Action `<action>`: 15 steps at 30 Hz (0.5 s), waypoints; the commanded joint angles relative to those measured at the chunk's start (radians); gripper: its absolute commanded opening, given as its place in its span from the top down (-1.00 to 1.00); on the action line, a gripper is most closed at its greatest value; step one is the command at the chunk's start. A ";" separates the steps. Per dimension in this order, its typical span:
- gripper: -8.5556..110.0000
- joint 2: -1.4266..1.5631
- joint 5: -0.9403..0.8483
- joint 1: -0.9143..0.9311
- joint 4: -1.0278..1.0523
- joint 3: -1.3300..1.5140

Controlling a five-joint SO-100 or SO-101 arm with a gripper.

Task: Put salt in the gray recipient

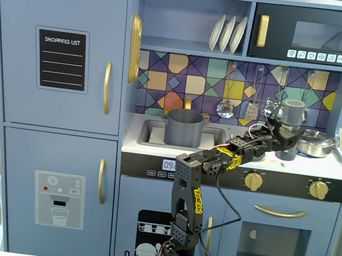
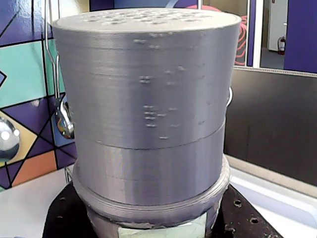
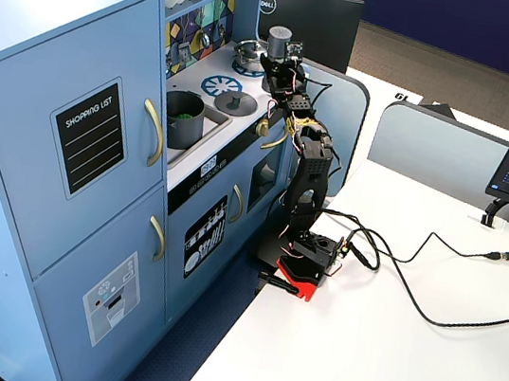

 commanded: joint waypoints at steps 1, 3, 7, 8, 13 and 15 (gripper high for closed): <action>0.86 0.000 -0.011 -0.025 -0.044 -0.018; 0.86 -0.017 -0.015 -0.029 -0.055 -0.018; 0.86 -0.049 -0.034 -0.035 -0.075 -0.018; 0.86 -0.055 -0.035 -0.035 -0.077 -0.017; 0.86 -0.066 -0.061 -0.032 -0.075 -0.006; 0.86 -0.067 -0.064 -0.029 -0.075 -0.005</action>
